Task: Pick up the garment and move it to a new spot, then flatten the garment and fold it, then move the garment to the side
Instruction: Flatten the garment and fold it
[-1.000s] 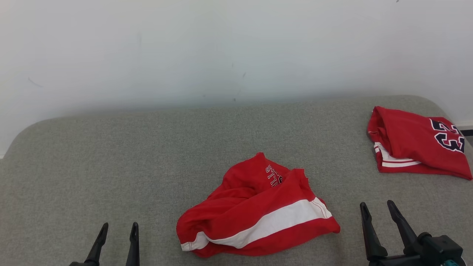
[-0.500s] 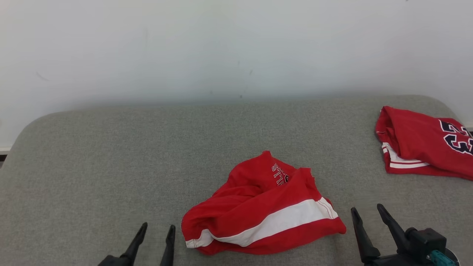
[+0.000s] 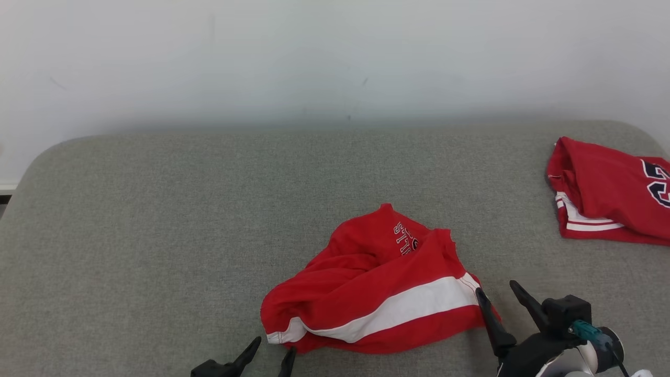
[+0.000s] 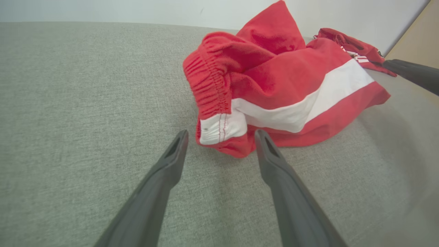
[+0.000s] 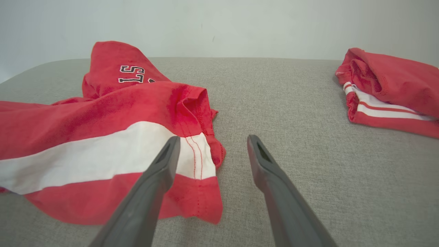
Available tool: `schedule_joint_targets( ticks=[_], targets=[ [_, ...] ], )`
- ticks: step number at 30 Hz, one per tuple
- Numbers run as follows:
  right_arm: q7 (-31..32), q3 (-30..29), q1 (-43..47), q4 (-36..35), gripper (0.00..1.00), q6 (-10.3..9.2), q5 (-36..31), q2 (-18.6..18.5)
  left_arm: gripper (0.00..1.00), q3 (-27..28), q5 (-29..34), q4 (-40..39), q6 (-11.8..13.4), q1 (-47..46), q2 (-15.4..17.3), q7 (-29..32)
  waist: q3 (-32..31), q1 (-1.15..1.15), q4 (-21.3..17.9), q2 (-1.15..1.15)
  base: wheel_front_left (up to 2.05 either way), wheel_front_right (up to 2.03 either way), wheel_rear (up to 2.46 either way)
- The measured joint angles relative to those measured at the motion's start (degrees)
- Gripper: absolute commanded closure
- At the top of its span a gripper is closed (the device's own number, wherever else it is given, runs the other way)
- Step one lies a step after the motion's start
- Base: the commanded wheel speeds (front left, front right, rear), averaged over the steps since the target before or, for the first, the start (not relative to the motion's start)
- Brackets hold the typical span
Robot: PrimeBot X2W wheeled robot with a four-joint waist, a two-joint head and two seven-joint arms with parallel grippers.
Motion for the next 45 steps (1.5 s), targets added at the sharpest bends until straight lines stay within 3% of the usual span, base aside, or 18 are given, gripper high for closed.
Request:
schedule_joint_targets(
  ticks=[10,11,12,13,14,15,16,17,22,28,33,39,45],
  targets=[
    [-1.16,7.7,-6.56,11.49,0.0,0.01,5.36,0.08,0.0,-6.83,-5.61,5.75,0.0,-6.67,0.97,-1.1,1.69,0.0,1.39,0.0,0.0,0.0,0.0],
    [-1.4,8.29,-6.94,12.35,0.2,0.01,5.87,0.08,0.0,-7.35,-5.93,6.21,0.0,-7.12,0.98,-1.14,1.81,0.0,1.49,0.0,0.0,0.0,0.0],
    [-1.52,8.89,-7.37,12.93,0.8,0.01,6.59,0.12,0.0,-7.95,-6.35,6.64,0.0,-7.55,0.94,-1.29,1.91,0.0,1.57,0.0,0.0,0.0,0.0],
    [-1.91,9.45,-7.77,13.46,1.0,0.0,7.39,0.3,0.15,-8.37,-7.04,6.87,0.0,-7.84,0.81,-1.33,2.03,0.0,1.61,0.0,0.0,0.0,0.0],
    [-2.0,10.06,-8.13,13.93,1.0,0.01,7.92,0.45,0.62,-8.69,-7.8,7.06,0.0,-8.06,0.64,-1.34,2.13,0.0,1.63,0.0,0.0,0.0,0.0],
    [-2.4,10.63,-8.43,14.25,1.0,0.01,8.2,0.48,0.93,-9.18,-8.53,7.38,0.0,-8.36,0.58,-1.34,2.22,0.0,1.62,0.0,0.0,0.0,0.0],
    [-2.7,10.84,-8.71,14.44,1.0,0.01,8.4,0.45,0.93,-9.62,-8.64,7.6,0.0,-8.69,0.67,-1.35,2.26,0.0,1.57,0.0,0.0,0.0,0.0],
    [-3.03,10.85,-8.88,14.49,1.0,0.0,8.79,0.35,1.0,-9.64,-8.8,7.49,0.0,-8.93,0.69,-1.35,2.28,0.0,1.53,0.0,0.0,0.0,0.0],
    [-3.69,10.43,-8.15,11.24,1.0,0.01,9.45,-0.56,1.0,-6.93,-9.77,4.27,0.0,-8.72,0.48,-1.49,1.94,0.0,1.23,0.0,0.0,0.0,0.0],
    [-3.77,5.8,-3.61,-1.24,1.0,0.01,8.38,-1.7,1.0,-2.91,-10.22,-1.16,0.0,-5.92,0.98,-1.51,1.75,0.0,0.33,0.0,0.0,0.0,0.0],
    [-3.78,3.55,-4.17,-8.34,1.0,0.0,7.5,-2.36,1.0,-3.09,-11.12,-5.16,0.0,-8.93,3.13,-1.51,2.51,0.0,-0.17,0.0,0.0,0.0,0.0],
    [-3.42,4.76,-13.88,-9.4,1.0,0.0,8.58,-3.78,1.0,-5.64,-13.44,-8.49,0.0,-24.62,7.34,2.49,5.08,0.0,-0.58,0.0,0.0,0.0,0.0],
    [-0.29,6.33,-33.96,-6.79,1.0,0.0,11.1,-5.11,1.0,-5.23,-20.46,-7.35,0.0,-48.07,9.09,9.65,10.51,0.01,-1.28,0.0,0.0,0.0,0.0]
  ],
)
